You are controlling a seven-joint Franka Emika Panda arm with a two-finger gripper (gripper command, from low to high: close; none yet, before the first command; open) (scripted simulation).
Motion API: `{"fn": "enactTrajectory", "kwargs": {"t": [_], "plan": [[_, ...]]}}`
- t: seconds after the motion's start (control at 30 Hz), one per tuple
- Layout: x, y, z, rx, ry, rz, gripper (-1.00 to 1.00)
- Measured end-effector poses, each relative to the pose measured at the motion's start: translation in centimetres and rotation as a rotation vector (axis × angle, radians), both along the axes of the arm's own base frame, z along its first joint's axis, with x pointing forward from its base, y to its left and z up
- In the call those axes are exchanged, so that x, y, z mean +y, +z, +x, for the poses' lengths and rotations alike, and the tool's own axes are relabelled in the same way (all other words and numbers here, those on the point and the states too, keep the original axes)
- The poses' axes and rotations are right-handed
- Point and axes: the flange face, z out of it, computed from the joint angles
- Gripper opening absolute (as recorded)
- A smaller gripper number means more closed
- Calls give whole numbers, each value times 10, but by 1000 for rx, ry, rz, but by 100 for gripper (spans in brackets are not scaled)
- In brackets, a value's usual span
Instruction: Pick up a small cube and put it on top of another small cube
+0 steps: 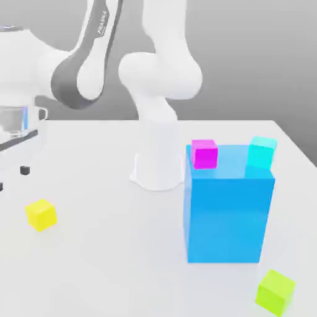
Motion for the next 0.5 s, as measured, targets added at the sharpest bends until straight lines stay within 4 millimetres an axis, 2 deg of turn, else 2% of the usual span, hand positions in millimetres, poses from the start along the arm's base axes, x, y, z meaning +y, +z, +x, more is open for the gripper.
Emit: {"fn": "enactTrajectory", "kwargs": {"t": [0.1,0.13,0.33,0.37,0.5], "plan": [[-9,-43,-48,38,-237,67,0],[-9,-54,-53,44,-267,77,0],[-4,-112,-53,51,-278,86,0],[-4,-118,-53,51,-278,86,-100],[-4,-118,-53,50,-278,84,-100]]}}
